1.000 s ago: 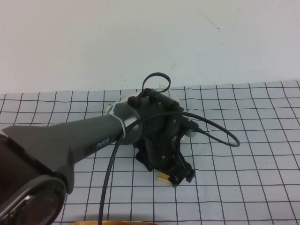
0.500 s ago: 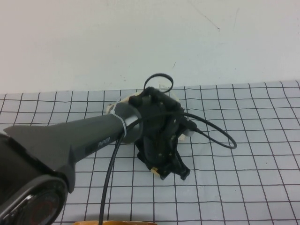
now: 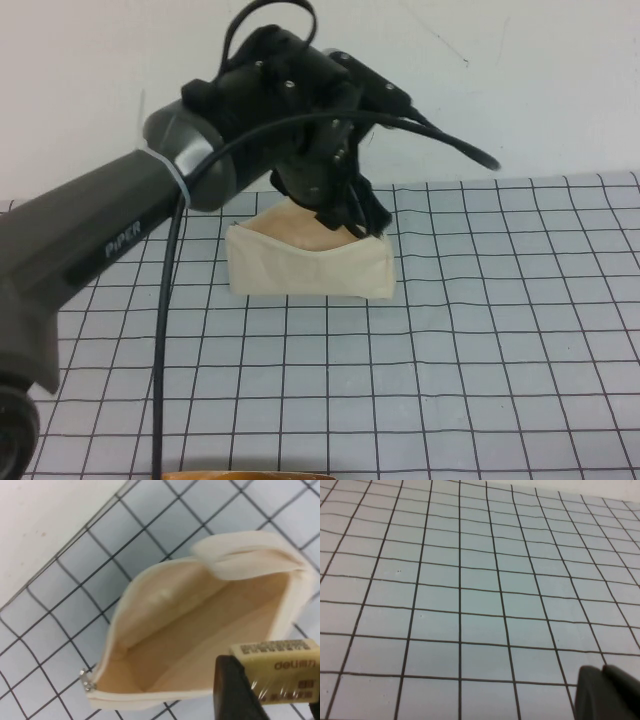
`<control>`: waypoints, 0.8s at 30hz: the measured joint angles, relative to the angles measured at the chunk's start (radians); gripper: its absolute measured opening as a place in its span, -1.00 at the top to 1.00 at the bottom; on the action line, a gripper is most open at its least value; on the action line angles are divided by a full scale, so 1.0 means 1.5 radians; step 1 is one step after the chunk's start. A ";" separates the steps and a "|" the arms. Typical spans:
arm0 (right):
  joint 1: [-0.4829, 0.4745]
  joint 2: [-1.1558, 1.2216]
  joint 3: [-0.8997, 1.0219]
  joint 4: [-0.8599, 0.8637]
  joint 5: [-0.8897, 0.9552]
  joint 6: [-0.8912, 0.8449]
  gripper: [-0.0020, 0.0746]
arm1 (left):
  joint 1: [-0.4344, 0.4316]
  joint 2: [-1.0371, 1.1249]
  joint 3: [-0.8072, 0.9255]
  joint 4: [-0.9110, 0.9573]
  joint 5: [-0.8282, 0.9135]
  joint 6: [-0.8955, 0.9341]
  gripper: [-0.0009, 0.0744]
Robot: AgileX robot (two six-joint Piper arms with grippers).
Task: Put eraser into pencil case
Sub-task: Place the eraser on the pencil case
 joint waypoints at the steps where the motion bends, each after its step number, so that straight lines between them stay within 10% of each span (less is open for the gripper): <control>1: 0.000 0.000 0.000 0.000 0.000 0.000 0.95 | 0.011 0.007 -0.002 -0.006 -0.006 0.000 0.24; 9: 0.000 0.000 0.000 0.000 0.000 0.000 0.95 | 0.081 0.066 -0.003 -0.061 -0.061 -0.002 0.24; 17: 0.000 0.000 0.000 0.000 0.000 0.000 0.95 | 0.088 0.071 -0.003 -0.069 -0.072 -0.002 -0.21; 24: 0.000 0.000 0.000 0.000 0.000 0.000 0.95 | 0.088 -0.019 0.000 -0.075 -0.027 -0.002 0.66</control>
